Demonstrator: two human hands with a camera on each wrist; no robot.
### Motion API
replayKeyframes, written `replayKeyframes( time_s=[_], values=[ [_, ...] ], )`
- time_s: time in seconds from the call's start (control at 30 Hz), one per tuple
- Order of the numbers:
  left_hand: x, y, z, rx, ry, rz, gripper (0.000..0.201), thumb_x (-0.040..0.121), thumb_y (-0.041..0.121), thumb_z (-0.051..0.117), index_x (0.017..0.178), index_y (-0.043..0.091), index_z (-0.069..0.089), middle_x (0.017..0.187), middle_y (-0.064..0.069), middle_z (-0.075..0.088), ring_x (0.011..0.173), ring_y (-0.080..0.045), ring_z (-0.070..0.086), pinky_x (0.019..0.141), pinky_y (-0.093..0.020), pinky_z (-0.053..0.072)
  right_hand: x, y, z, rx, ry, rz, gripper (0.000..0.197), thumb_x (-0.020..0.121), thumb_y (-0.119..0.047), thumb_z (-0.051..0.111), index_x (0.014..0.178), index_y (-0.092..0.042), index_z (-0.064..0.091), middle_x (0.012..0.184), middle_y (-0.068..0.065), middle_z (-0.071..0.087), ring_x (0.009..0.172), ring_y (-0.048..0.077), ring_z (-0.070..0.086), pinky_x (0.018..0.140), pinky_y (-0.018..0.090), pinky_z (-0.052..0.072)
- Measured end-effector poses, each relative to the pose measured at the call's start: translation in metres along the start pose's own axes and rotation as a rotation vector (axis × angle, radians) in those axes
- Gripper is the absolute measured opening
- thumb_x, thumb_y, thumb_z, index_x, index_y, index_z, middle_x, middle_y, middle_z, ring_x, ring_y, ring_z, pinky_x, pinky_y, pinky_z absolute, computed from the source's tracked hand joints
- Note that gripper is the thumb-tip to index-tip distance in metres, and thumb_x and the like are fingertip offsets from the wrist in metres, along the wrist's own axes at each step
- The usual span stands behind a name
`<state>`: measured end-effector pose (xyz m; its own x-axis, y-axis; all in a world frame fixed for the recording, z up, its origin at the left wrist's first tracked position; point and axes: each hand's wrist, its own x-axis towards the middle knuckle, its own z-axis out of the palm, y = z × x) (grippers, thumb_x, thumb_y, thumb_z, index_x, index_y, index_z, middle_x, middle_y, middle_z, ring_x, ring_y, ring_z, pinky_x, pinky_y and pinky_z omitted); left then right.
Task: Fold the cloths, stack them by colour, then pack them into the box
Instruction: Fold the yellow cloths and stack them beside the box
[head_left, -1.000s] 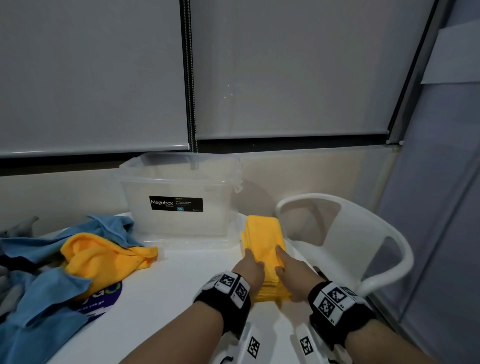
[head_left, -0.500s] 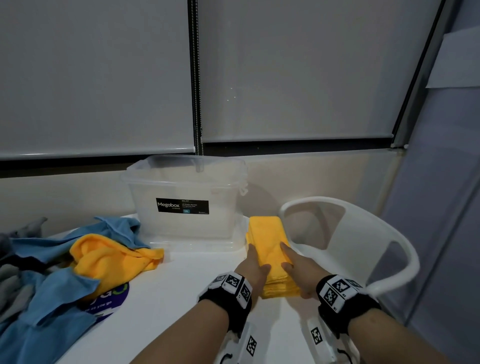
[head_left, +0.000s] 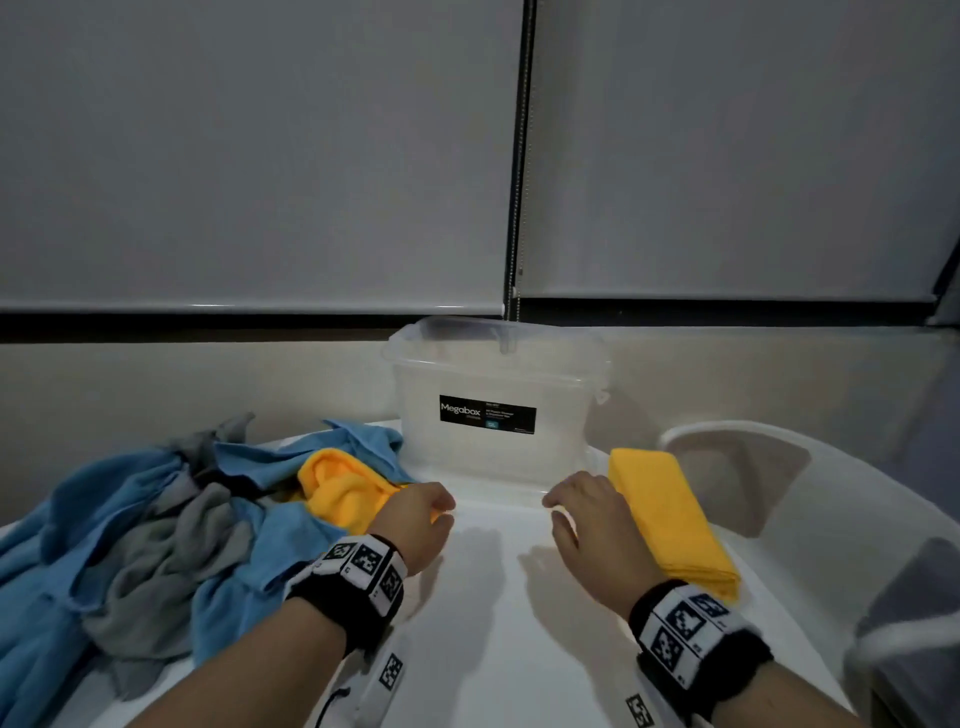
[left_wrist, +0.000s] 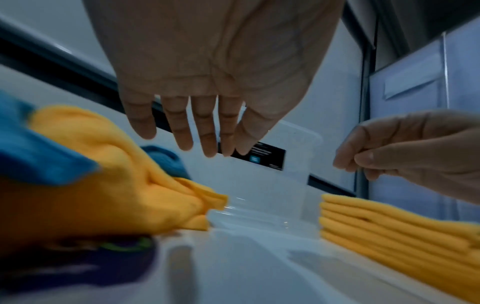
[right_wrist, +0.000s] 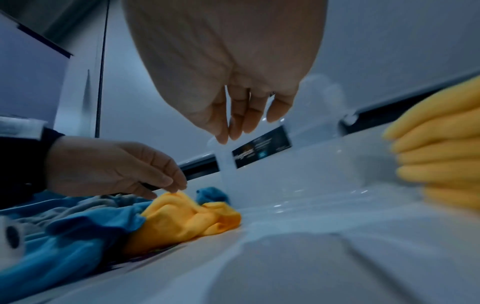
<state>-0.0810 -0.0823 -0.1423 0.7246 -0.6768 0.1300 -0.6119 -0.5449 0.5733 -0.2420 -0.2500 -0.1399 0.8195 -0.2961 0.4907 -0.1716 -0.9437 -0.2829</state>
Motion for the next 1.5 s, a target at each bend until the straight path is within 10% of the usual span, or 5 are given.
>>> replayKeyframes(
  time_s=[0.27,0.43,0.83,1.17,1.5],
  values=[
    [0.0,-0.079,-0.052,0.541,-0.063,-0.25,0.031,0.09,0.034,0.051,0.119,0.037,0.058,0.148,-0.002,0.031,0.134,-0.025,0.033,0.106,-0.04,0.034,0.066,-0.08,0.093,-0.093,-0.57,0.103,0.038,0.094,-0.01,0.04,0.129,-0.018,0.052,0.152,0.006,0.025,0.137,0.028,0.025,0.108,0.04,0.029],
    [0.004,-0.088,-0.056,0.542,-0.191,-0.329,0.03,0.09,0.039,0.053,0.112,0.021,0.061,0.122,-0.004,0.058,0.115,-0.024,0.054,0.099,-0.038,0.042,0.094,-0.093,0.122,-0.293,-0.691,0.187,0.044,0.092,-0.007,0.038,0.134,-0.014,0.046,0.144,0.01,0.035,0.133,0.03,0.032,0.107,0.043,0.031],
    [-0.006,-0.093,-0.094,-0.021,0.279,-0.128,0.055,0.062,0.058,0.064,0.099,0.017,0.058,0.1,-0.002,0.058,0.091,-0.016,0.056,0.077,-0.032,0.049,0.122,-0.095,-0.004,0.425,0.109,0.094,0.016,0.084,-0.005,0.061,0.083,-0.018,0.051,0.072,-0.007,0.048,0.059,0.008,0.04,0.052,0.016,0.032],
    [-0.042,-0.042,-0.141,-0.198,0.48,0.017,0.032,0.083,0.015,0.065,0.108,0.017,0.046,0.103,-0.001,0.055,0.092,-0.016,0.053,0.075,-0.027,0.043,0.109,-0.112,-0.13,0.644,0.268,0.063,0.015,0.09,-0.01,0.059,0.094,-0.024,0.064,0.086,0.003,0.058,0.081,0.021,0.055,0.074,0.037,0.049],
    [-0.073,-0.009,-0.174,-0.201,0.285,-0.078,0.021,0.09,0.029,0.06,0.11,0.024,0.059,0.119,-0.008,0.056,0.092,-0.023,0.063,0.08,-0.042,0.056,0.057,-0.136,-0.196,0.628,0.119,0.035,0.037,0.089,0.004,0.056,0.118,-0.019,0.064,0.11,0.001,0.068,0.101,0.01,0.066,0.091,0.024,0.051]
  ],
)
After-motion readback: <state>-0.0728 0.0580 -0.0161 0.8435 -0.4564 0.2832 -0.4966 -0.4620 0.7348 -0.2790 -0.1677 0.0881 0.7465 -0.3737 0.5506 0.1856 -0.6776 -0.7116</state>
